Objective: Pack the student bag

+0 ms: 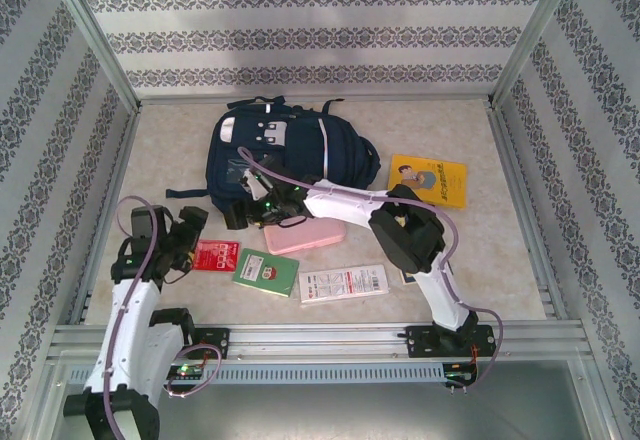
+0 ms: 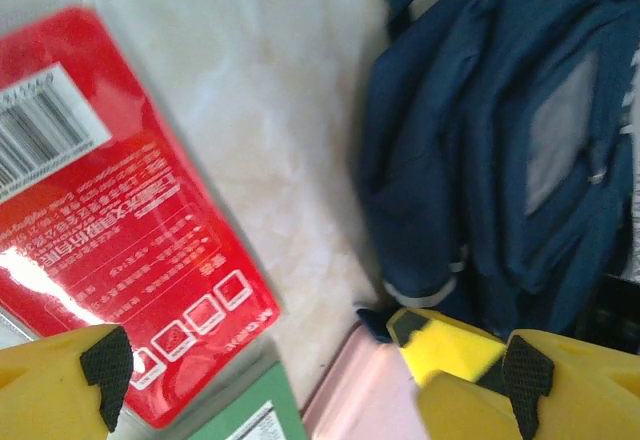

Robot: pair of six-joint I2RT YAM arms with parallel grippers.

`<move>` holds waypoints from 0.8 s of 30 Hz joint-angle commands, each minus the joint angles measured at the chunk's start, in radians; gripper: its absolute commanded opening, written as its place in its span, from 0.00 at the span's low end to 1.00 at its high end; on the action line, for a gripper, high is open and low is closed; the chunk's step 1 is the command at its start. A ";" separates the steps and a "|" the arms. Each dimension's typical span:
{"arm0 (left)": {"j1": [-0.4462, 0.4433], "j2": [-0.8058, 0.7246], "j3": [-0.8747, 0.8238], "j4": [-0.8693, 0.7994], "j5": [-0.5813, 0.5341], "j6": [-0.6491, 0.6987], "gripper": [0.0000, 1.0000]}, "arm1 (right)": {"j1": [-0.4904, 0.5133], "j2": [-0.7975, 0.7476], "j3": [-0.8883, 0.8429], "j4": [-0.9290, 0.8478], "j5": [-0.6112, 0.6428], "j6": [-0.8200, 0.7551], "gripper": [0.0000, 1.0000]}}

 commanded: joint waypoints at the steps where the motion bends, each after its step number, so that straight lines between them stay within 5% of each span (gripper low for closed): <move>1: 0.006 0.013 0.015 -0.163 -0.115 0.033 0.96 | -0.002 0.046 0.083 -0.069 -0.039 -0.028 0.81; 6: 0.012 0.040 -0.022 -0.151 -0.194 0.026 0.98 | 0.022 0.119 0.190 -0.139 -0.039 -0.055 0.79; 24: 0.046 0.264 -0.136 0.226 -0.077 -0.034 0.97 | 0.064 0.335 0.484 -0.324 -0.040 -0.120 0.80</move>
